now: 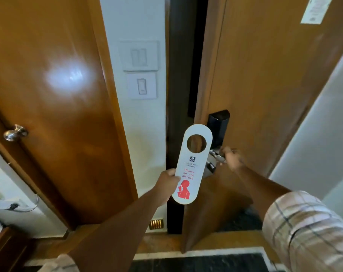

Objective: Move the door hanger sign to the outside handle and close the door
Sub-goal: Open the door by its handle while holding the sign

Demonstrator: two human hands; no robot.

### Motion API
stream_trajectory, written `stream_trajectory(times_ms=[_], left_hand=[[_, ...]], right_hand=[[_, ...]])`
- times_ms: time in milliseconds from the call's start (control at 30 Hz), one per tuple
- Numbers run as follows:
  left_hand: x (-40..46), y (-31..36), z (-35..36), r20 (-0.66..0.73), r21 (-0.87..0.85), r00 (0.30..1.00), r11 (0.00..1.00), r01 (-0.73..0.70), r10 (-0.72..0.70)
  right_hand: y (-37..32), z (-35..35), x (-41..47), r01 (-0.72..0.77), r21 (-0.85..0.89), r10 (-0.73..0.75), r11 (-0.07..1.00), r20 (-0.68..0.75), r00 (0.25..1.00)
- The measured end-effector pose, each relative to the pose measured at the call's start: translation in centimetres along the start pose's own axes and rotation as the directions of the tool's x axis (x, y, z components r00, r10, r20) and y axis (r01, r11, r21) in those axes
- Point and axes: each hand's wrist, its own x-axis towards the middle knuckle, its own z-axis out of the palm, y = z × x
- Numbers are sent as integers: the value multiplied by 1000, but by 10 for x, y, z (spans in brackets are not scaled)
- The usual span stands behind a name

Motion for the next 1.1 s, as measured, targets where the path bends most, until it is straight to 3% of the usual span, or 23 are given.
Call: stream_trajectory(times_ms=[167,300,500,633,733,867,1100], left_hand=[[-42,-20,42,142,58,990,998,10,-19],[-54,-18,89,313,192,949,981,-26,-36],[-64,0,187,512,270,858,956,-116,-40],[-84,20,255,631,262,775,948,-178,-29],[-91,29,291,691,270,722,938,-217,-32],[-92,35,330,728,309,683,916,-255,-56],[-83,48,384,775,356,622,891,-282,-113]], right_hand=[[42,-78,-67,5,19,-1,1000,-211,978],[72,-147,-124,5,80,29,997,-416,909],[89,-240,-194,17,304,198,952,-658,726],[89,-289,-227,224,487,288,844,-765,576],[89,-320,-243,282,374,220,884,-862,457],[100,-370,-254,122,207,149,971,-918,369],[117,-437,-247,74,113,83,991,-941,327]])
